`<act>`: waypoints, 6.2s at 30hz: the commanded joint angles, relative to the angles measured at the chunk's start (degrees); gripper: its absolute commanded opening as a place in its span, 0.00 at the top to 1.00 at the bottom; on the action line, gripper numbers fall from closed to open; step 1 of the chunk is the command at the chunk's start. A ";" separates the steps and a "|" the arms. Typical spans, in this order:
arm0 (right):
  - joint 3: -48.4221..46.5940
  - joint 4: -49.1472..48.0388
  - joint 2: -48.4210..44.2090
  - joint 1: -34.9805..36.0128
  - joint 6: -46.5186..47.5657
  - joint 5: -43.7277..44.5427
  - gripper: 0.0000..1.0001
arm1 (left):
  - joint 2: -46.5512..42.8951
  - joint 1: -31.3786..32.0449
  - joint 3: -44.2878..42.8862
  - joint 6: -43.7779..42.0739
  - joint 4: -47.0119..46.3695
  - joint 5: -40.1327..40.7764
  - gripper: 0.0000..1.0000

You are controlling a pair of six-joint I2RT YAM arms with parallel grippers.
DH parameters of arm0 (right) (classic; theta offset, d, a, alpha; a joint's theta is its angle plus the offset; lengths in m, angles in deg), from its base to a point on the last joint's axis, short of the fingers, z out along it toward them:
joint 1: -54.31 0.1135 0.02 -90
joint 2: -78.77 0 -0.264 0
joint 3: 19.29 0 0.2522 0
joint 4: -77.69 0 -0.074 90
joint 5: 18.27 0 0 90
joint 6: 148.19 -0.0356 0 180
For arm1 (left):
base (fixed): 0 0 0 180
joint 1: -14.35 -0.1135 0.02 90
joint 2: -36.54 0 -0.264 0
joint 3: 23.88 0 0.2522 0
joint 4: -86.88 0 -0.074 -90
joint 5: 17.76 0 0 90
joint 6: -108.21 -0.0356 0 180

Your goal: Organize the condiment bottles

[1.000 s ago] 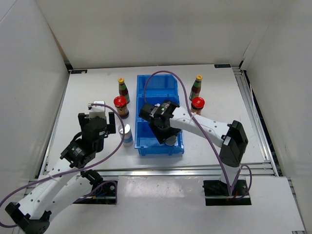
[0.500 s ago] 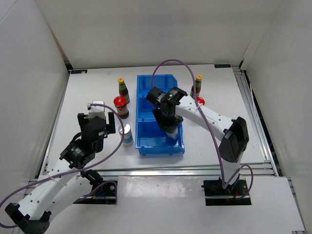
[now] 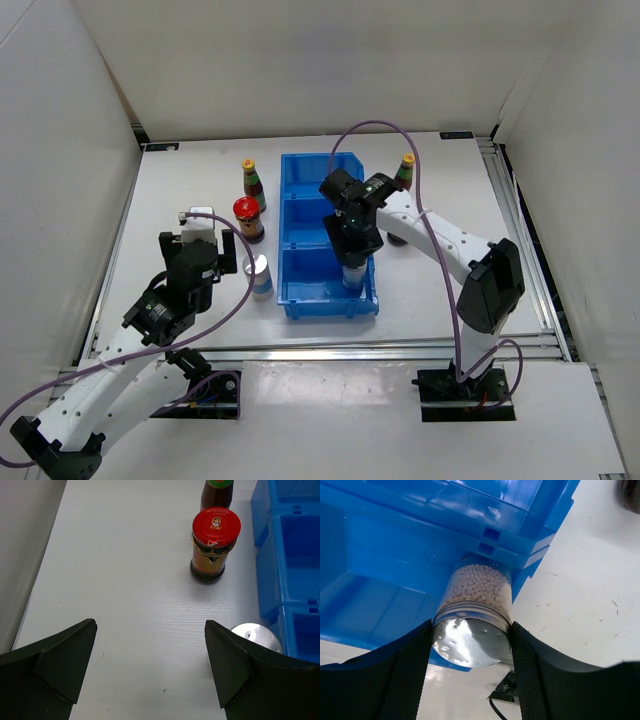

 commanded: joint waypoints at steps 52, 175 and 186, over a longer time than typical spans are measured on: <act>34.45 -19.59 -42.49 16.19 -30.84 48.31 0.01 | 14.19 -8.10 -3.19 4.39 -4.01 -43.47 0.00; 34.47 -50.70 -31.87 -26.17 15.65 1.29 0.00 | 1.88 2.62 2.43 -5.97 -9.62 -4.26 0.00; 24.99 -46.76 -15.88 -26.17 16.27 2.51 0.00 | 4.34 2.09 3.85 -4.22 -12.62 -6.91 0.00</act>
